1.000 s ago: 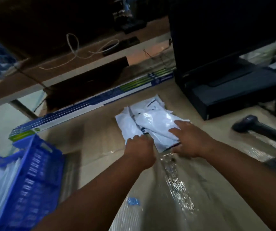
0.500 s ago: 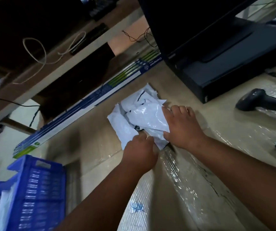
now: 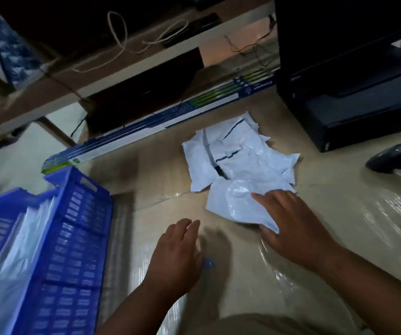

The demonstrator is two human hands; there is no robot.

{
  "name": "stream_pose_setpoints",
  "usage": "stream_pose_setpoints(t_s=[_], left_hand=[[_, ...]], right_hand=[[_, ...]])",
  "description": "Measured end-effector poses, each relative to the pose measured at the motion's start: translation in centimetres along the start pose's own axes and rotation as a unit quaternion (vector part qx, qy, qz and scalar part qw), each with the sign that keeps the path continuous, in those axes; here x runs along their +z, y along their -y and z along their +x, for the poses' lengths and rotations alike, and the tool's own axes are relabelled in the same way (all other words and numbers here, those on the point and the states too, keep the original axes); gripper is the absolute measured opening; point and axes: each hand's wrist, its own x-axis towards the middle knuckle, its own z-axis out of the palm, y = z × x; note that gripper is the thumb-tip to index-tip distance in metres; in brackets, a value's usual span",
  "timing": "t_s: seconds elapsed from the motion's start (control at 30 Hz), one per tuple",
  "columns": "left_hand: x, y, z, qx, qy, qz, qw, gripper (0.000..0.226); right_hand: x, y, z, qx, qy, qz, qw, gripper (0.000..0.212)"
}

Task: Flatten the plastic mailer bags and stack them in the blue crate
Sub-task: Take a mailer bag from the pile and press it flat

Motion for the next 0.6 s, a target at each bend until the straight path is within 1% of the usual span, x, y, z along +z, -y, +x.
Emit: stream_pose_setpoints(t_s=[0.07,0.13,0.2,0.23,0.3,0.37,0.47,0.53,0.6], left_hand=[[-0.4,0.0,-1.6,0.009,-0.032,-0.030,0.999,0.074],[-0.8,-0.1,-2.8,0.024,-0.049,-0.042,0.998,0.088],[-0.7,0.3,-3.8,0.027,-0.040,-0.046,0.998,0.102],[-0.3,0.8,-4.5,0.025,-0.031,-0.052,0.998,0.103],[0.8,2.0,-6.4,0.022,-0.021,-0.077,0.997,0.094],[2.1,3.2,-8.6,0.026,-0.033,-0.116,0.992,0.077],[4.0,4.7,-11.8,0.020,-0.061,-0.152,0.986,0.055],[4.5,5.4,-13.3,0.007,-0.078,-0.191,0.979,0.048],[3.5,5.4,-14.0,-0.026,-0.093,-0.239,0.966,0.038]], right_hand=[[-0.5,2.0,-0.8,-0.040,0.025,0.035,0.998,0.069],[-0.8,3.8,-1.4,-0.056,0.091,0.082,0.991,0.071],[-0.4,5.0,-1.8,-0.068,0.134,0.133,0.980,0.071],[0.1,5.4,-2.0,-0.073,0.149,0.146,0.975,0.070],[1.0,5.9,-2.6,-0.084,0.172,0.141,0.971,0.065],[1.8,5.8,-3.5,-0.095,0.189,0.103,0.972,0.057],[2.6,5.5,-4.8,-0.096,0.215,0.059,0.970,0.058],[2.7,5.4,-5.5,-0.092,0.206,0.073,0.971,0.053],[2.4,5.6,-6.2,-0.075,0.174,0.118,0.975,0.041]])
